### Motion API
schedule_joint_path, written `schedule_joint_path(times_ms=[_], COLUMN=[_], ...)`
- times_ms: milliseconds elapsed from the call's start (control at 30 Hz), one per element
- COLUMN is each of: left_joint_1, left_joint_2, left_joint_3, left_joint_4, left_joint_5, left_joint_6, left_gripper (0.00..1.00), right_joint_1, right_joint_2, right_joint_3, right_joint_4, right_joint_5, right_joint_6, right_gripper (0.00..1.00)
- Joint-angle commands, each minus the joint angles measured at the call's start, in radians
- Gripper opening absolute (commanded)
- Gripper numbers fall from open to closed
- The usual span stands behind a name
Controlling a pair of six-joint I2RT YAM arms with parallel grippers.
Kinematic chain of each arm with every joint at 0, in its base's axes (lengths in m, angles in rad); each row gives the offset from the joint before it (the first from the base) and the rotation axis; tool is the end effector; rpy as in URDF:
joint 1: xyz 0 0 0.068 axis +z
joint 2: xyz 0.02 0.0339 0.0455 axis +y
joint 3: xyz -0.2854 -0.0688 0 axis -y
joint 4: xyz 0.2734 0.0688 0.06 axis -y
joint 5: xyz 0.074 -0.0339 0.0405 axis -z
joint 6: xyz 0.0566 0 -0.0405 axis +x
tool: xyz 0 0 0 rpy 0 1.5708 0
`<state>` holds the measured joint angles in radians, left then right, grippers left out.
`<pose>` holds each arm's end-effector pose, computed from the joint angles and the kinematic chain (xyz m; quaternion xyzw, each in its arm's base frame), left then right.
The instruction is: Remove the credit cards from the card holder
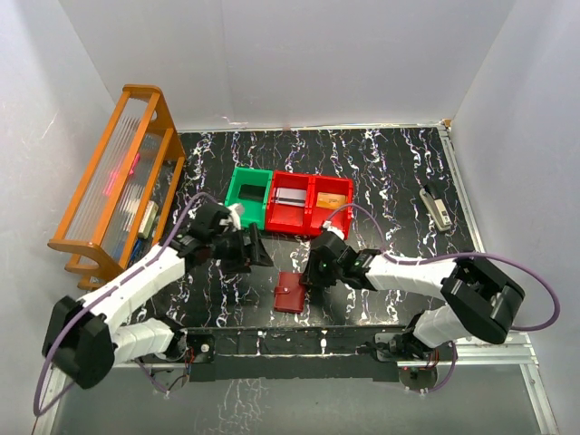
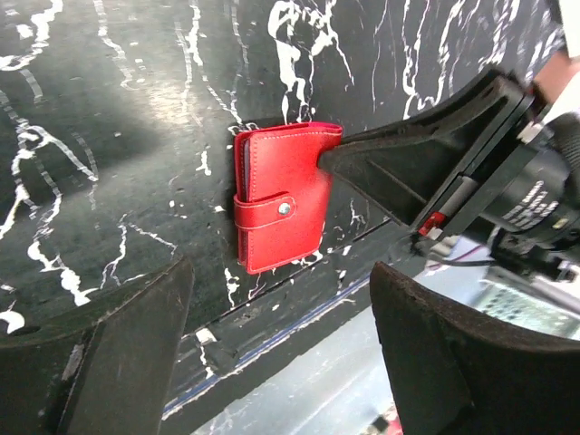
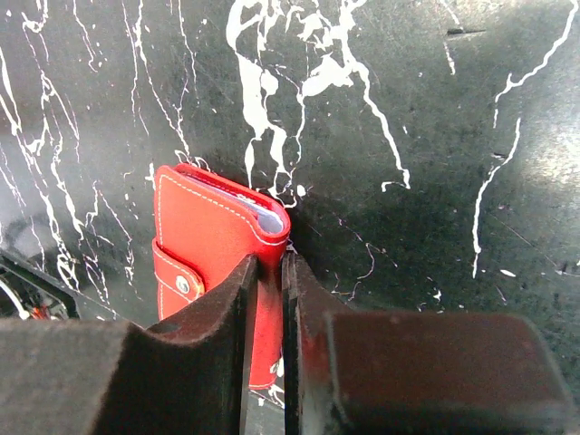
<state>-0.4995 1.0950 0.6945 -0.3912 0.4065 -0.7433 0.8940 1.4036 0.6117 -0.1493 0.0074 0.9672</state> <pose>0.2113 -0.1408 0.2262 -0.0341 0.9086 -0.3684 0.1937 0.1783 0.2213 0.1369 0.0359 0.9502 0.2462 0.1878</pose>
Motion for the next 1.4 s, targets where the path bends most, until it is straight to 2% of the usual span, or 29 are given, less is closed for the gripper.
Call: schedule_joint_path(times_ms=[0,200,333,633,800,1000,1100,1367], left_joint_1=[-0.147,-0.297,-0.355,-0.458,-0.468,-0.467,-0.467,-0.468], left_joint_2=[0.104,0.265,0.384,0.528,0.537,0.488,0.484,0.479], left_joint_3=[0.108,0.192,0.250,0.324,0.300,0.247,0.240,0.252], left_joint_4=[-0.093,-0.075,-0.078,-0.065,-0.107,-0.105,-0.086,-0.064], left_joint_5=[-0.167,-0.268,-0.304,-0.318,-0.359,-0.389,-0.382,-0.373], left_joint_6=[0.053,0.048,0.054,0.060,0.071,0.067,0.063,0.061], left_gripper=[0.75,0.70,0.66,0.55,0.43,0.37,0.31,0.28], right_joint_1=[-0.021,-0.050,-0.077,-0.087,-0.090,-0.090,-0.089,-0.089], right_joint_2=[-0.039,-0.099,-0.122,-0.162,-0.193,-0.228,-0.227,-0.166], right_joint_3=[-0.016,-0.067,-0.098,-0.152,-0.158,-0.162,-0.184,-0.190], right_joint_4=[0.012,0.055,0.085,0.151,0.146,0.141,0.178,0.154], right_joint_5=[0.028,0.002,-0.039,-0.100,-0.112,-0.167,-0.218,-0.232], right_joint_6=[0.019,0.061,0.084,0.144,0.148,0.183,0.203,0.197], right_gripper=[0.11,0.12,0.13,0.16,0.20,0.38,0.47,0.49])
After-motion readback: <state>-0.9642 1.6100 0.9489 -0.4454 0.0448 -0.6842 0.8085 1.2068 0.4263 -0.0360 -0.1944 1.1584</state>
